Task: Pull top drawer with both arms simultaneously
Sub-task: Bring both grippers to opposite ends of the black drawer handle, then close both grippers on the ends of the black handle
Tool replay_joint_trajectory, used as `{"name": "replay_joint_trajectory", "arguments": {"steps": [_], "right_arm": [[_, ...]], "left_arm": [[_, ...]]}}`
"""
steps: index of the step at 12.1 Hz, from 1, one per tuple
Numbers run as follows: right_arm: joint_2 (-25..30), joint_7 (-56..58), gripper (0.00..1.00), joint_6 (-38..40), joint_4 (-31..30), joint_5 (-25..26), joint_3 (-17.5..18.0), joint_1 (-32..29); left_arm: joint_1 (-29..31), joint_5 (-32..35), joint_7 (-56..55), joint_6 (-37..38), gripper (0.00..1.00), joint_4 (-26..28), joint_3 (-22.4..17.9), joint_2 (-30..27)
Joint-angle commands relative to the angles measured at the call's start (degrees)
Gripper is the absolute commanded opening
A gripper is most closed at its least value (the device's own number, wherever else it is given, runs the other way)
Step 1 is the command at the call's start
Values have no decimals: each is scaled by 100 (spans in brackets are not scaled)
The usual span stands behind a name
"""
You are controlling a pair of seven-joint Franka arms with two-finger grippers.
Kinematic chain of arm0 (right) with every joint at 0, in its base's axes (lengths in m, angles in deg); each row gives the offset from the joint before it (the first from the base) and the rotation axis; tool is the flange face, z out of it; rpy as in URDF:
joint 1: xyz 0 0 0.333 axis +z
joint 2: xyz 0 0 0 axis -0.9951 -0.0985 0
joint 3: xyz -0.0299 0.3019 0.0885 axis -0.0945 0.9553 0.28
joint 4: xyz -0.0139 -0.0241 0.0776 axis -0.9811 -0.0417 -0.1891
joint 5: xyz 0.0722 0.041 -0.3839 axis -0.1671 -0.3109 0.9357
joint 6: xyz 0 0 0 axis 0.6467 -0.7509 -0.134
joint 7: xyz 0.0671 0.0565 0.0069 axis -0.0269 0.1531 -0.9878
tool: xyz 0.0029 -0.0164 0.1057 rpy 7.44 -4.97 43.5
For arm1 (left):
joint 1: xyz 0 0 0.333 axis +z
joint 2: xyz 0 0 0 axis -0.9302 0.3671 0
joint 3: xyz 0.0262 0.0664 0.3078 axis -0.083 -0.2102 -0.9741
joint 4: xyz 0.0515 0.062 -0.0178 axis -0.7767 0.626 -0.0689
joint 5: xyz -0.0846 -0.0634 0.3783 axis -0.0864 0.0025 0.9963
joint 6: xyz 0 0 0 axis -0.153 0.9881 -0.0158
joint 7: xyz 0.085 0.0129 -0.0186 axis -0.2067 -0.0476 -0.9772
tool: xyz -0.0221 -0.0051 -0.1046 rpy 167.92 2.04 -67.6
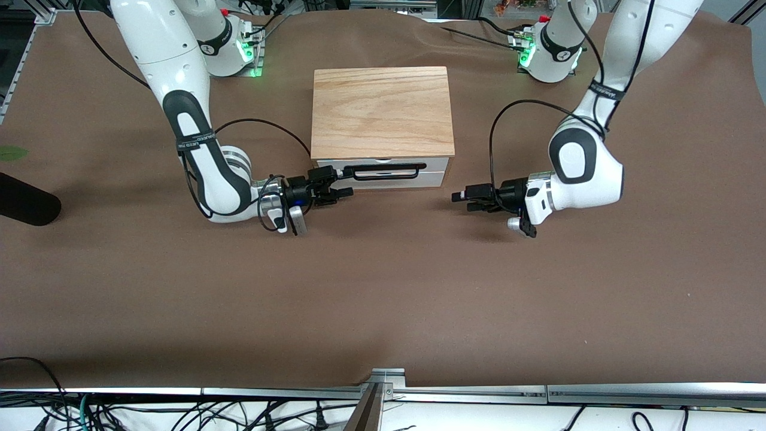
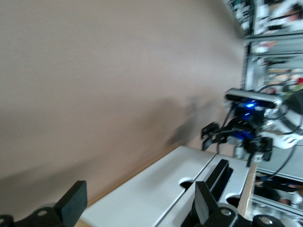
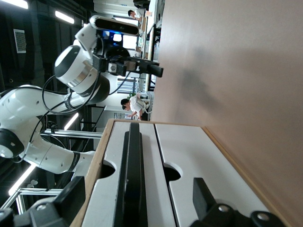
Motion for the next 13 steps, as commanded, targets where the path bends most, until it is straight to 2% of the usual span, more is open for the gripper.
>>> {"name": "replay_joint_trajectory", "arguments": {"steps": [1, 2, 5, 7, 9, 11, 13], "right_arm": [[68, 308, 100, 54, -258, -149, 24, 45], [68, 334, 100, 54, -275, -149, 59, 45], [68, 335, 100, 45, -293, -272, 103, 45], [68, 335, 98, 45, -258, -438, 147, 53], [68, 343, 88, 45, -249, -500, 147, 80], [76, 352, 71, 45, -293, -501, 147, 89], [102, 466, 55, 71, -380, -501, 147, 80]], "left_arm": [[17, -1020, 1586, 176, 100, 95, 271, 162], [17, -1441, 1967, 211, 100, 130, 342, 215], [17, -2093, 2514, 613, 100, 271, 536, 311], [17, -2210, 2945, 966, 94, 359, 545, 460], [25, -2245, 3017, 1256, 92, 403, 545, 531], [17, -2490, 3462, 1380, 88, 403, 545, 671], [-36, -2640, 3781, 1547, 79, 403, 545, 812]]}}
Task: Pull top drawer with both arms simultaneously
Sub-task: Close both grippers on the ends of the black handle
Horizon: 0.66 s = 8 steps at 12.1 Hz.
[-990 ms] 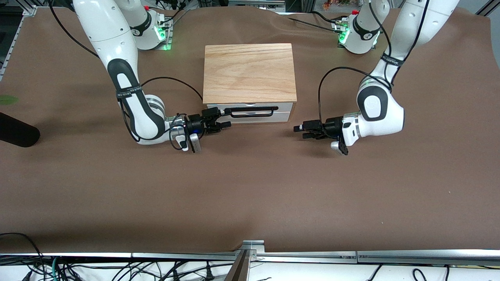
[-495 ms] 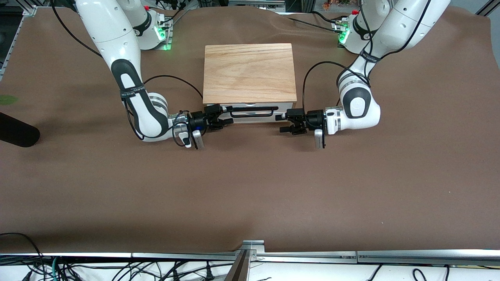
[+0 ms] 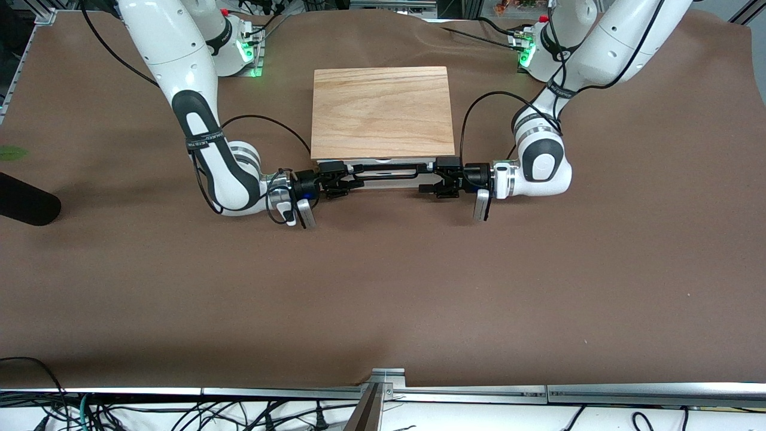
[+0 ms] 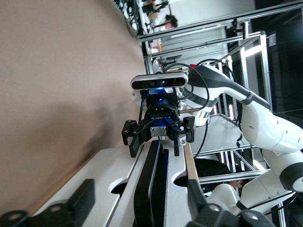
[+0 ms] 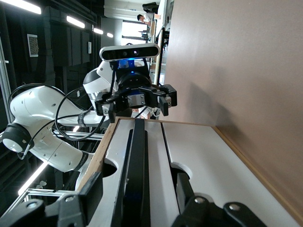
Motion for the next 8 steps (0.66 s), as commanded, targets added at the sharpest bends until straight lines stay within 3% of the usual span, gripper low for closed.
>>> {"name": "replay_joint_trajectory", "arguments": {"steps": [1, 2, 6, 8], "right_arm": [[94, 274, 49, 184, -220, -119, -6, 6], [94, 283, 49, 273, -281, -119, -15, -20], [129, 485, 49, 589, -474, -93, -111, -73], [120, 494, 50, 695, -492, -84, -182, -73]], "left_arm": [[-1, -265, 450, 229, 74, 51, 36, 130], [-1, -265, 450, 256, 69, 77, 36, 130], [-1, -283, 442, 256, 62, 130, 168, 174], [-1, -292, 450, 256, 50, 165, 229, 174]]}}
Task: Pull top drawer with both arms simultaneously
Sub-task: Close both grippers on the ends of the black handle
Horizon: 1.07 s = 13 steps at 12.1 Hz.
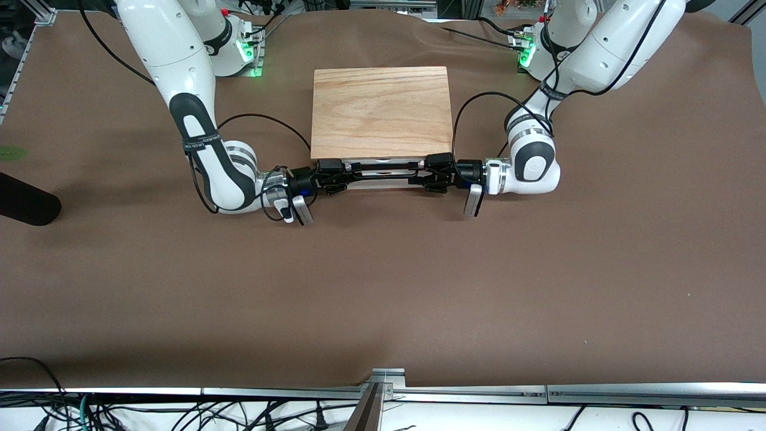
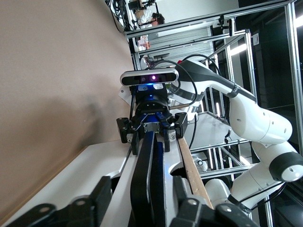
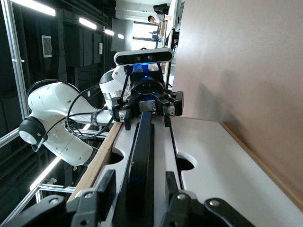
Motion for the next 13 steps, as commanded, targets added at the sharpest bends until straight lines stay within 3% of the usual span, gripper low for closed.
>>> {"name": "replay_joint_trajectory", "arguments": {"steps": [1, 7, 13], "right_arm": [[120, 215, 49, 262, -269, 9, -56, -31], [120, 215, 20, 262, -269, 9, -56, -31], [85, 188, 19, 183, -243, -17, -56, -48]], "left_arm": [[8, -194, 221, 64, 45, 143, 99, -10], [8, -194, 177, 64, 0, 239, 99, 61], [17, -194, 159, 64, 0, 266, 99, 52]]}}
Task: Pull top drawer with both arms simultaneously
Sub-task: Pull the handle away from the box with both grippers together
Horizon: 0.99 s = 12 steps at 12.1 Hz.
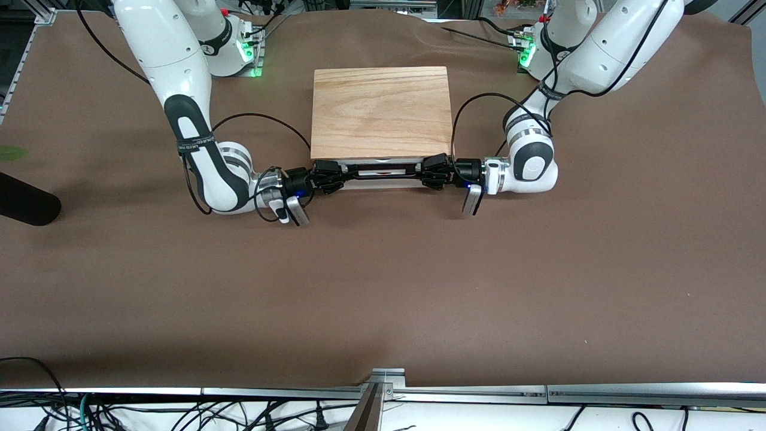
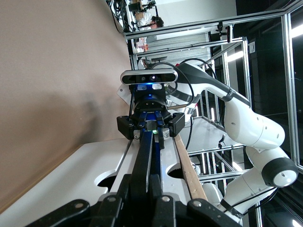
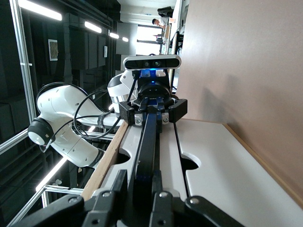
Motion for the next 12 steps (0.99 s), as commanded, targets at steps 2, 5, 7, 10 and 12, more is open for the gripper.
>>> {"name": "replay_joint_trajectory", "arguments": {"steps": [2, 5, 7, 10, 12], "right_arm": [[72, 190, 19, -80, -205, 31, 3, -10], [28, 190, 14, -142, -205, 23, 3, -1], [19, 190, 10, -151, -205, 23, 3, -1], [11, 190, 9, -265, -187, 14, 3, 8], [19, 172, 9, -274, -170, 5, 3, 8]], "left_arm": [[-4, -64, 250, -46, 0, 223, 72, -4], [49, -20, 39, -64, 0, 188, 55, -4], [66, 6, -48, -116, 0, 153, 11, 5], [67, 41, -216, -125, 0, 48, -33, 31], [67, 41, -391, -125, 0, -14, -51, 75]]}}
